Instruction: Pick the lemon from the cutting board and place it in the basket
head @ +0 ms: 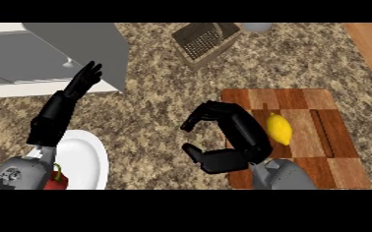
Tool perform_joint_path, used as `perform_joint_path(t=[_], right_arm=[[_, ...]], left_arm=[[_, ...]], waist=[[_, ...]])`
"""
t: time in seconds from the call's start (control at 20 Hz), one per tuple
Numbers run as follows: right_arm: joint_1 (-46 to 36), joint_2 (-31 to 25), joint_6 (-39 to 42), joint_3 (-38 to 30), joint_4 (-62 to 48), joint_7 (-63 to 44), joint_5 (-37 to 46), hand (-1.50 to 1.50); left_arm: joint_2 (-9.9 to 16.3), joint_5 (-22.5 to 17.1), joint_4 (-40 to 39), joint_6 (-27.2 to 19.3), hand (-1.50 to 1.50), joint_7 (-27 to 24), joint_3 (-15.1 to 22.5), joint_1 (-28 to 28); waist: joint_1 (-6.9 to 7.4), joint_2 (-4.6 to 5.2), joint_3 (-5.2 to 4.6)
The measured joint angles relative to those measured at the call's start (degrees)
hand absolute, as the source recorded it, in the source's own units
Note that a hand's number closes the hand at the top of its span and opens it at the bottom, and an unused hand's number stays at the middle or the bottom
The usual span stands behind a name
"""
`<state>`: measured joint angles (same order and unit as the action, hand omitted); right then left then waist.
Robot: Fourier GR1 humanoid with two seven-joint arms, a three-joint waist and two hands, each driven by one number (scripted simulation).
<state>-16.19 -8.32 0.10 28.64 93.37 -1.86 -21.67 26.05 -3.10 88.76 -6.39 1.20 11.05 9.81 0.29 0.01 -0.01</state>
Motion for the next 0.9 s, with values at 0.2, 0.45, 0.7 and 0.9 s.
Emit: perform_joint_path(t=[0.2, 0.45, 0.7, 0.9], right_arm=[[-0.39, -0.19, -7.29, 4.42, 3.28, -2.74, 11.08, -1.5], [-8.87, -9.32, -9.48, 3.46, 4.79, -12.81, 24.32, -1.5], [-18.74, -21.49, 1.5, 3.95, 4.76, -23.99, 30.07, -1.5], [-25.34, -28.5, 16.07, 6.48, 4.96, -30.16, 27.7, -1.5]], left_arm=[[0.49, -0.08, 0.47, 0.28, 0.0, -0.13, -1.15, -0.62], [0.91, 0.2, 0.22, 0.22, 0.0, -0.87, -1.95, -1.21], [0.73, 0.23, 0.14, 0.41, 0.0, -1.49, -2.08, -1.18], [1.12, -0.05, 0.37, 1.08, 0.0, -1.41, -2.43, -0.74]], waist=[[-0.36, -0.27, -0.18], [-1.06, -0.79, -0.43], [-0.72, -0.87, -0.56], [-0.02, -0.64, -0.55]])
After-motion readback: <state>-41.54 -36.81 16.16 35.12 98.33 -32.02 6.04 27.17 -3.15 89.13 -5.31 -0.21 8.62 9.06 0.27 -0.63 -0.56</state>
